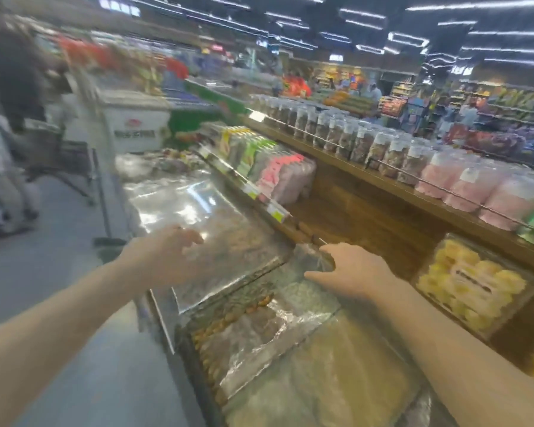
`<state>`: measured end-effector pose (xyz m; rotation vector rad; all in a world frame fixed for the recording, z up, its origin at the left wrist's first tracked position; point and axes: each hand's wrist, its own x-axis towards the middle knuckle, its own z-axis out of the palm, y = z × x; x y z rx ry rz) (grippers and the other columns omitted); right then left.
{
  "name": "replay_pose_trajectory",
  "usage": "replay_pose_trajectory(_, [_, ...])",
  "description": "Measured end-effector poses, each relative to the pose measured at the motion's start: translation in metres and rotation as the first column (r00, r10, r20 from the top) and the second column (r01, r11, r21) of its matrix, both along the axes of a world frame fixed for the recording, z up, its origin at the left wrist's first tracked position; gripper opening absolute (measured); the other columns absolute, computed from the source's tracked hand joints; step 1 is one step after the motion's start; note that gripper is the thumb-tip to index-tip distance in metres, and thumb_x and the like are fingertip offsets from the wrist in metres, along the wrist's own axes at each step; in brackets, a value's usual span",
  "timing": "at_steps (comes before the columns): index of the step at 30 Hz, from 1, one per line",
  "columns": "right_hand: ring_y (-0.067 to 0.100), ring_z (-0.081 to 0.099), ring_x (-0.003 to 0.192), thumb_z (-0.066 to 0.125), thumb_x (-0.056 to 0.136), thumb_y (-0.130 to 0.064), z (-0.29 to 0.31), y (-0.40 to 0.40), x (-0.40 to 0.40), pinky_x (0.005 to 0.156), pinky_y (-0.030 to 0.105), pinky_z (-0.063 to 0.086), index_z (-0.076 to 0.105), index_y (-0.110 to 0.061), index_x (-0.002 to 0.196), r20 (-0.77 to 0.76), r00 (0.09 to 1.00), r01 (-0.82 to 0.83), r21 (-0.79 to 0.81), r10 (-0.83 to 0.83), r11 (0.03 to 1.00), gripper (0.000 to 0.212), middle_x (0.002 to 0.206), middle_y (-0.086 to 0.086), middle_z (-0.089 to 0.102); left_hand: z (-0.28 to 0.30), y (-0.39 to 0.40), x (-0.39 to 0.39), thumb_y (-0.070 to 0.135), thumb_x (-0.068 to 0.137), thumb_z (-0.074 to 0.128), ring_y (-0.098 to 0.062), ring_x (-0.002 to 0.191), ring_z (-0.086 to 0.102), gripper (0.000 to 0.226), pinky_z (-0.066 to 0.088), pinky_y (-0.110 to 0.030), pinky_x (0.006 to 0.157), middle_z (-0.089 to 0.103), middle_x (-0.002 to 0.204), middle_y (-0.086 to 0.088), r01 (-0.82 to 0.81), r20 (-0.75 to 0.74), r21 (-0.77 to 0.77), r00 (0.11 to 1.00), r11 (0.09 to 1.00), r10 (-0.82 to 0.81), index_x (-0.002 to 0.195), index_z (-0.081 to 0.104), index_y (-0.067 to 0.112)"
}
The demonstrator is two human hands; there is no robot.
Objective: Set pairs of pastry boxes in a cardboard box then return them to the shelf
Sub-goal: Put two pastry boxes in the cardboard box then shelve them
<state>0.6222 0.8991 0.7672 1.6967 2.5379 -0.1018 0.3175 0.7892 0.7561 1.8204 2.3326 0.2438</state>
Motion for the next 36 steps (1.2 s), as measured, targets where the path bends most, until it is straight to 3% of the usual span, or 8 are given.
replay_pose_trajectory(4, [0.021, 0.049, 0.136, 0.050, 0.084, -0.077, -0.007, -0.031, -0.101, 0.101, 0.042, 0.047, 0.037, -0.033, 0.154, -0.024, 0.972, -0.236, -0.035, 0.235, 0.971, 0.083, 0.153, -0.005, 0.047, -0.003, -0.096, -0.061, 0.084, 0.077, 0.051, -0.017, 0.110, 0.059, 0.068, 0.049, -0.035, 0.095, 0.056, 0.137, 0.017, -0.210, 0.020, -0.005, 0.978, 0.978, 0.210, 0.136, 0.053, 0.049])
replay_pose_trajectory(8, [0.020, 0.046, 0.139, 0.049, 0.083, -0.079, -0.007, -0.081, -0.207, 0.108, 0.043, 0.044, 0.039, -0.031, 0.154, -0.039, 0.895, -0.446, -0.039, 0.445, 0.894, 0.086, 0.155, -0.006, 0.045, -0.010, -0.194, -0.120, 0.081, 0.082, 0.052, -0.017, 0.131, 0.055, 0.068, 0.047, -0.040, 0.104, 0.053, 0.142, 0.012, -0.404, 0.026, 0.003, 0.915, 0.915, 0.403, 0.140, 0.051, 0.044])
replay_pose_trajectory(15, [0.021, 0.042, 0.142, 0.052, 0.087, -0.072, -0.017, -0.206, -0.382, 0.108, 0.040, 0.041, 0.035, -0.034, 0.156, -0.026, 0.696, -0.717, -0.051, 0.717, 0.695, 0.080, 0.157, -0.006, 0.042, -0.035, -0.365, -0.213, 0.076, 0.087, 0.054, -0.012, 0.125, 0.057, 0.064, 0.048, -0.035, 0.095, 0.053, 0.139, 0.015, -0.664, 0.048, -0.043, 0.745, 0.746, 0.666, 0.142, 0.049, 0.044])
replay_pose_trajectory(26, [0.022, 0.045, 0.140, 0.045, 0.087, -0.080, -0.086, -0.425, -0.609, 0.107, 0.045, 0.045, 0.037, -0.030, 0.154, -0.012, 0.352, -0.922, -0.177, 0.936, 0.345, 0.084, 0.155, -0.004, 0.044, -0.091, -0.631, -0.302, 0.072, 0.088, 0.056, -0.012, 0.131, 0.054, 0.061, 0.050, -0.037, 0.098, 0.054, 0.141, 0.014, -0.903, 0.108, -0.122, 0.400, 0.411, 0.910, 0.142, 0.051, 0.041])
replay_pose_trajectory(36, [0.021, 0.045, 0.139, 0.049, 0.083, -0.082, -0.144, -0.575, -0.742, 0.109, 0.045, 0.043, 0.039, -0.030, 0.153, -0.029, 0.007, -0.947, -0.320, 1.000, -0.002, 0.088, 0.153, -0.003, 0.046, -0.149, -0.746, -0.323, 0.072, 0.089, 0.056, -0.015, 0.134, 0.052, 0.063, 0.047, -0.038, 0.106, 0.054, 0.145, 0.012, -0.980, 0.206, -0.192, 0.016, 0.056, 0.978, 0.143, 0.053, 0.040])
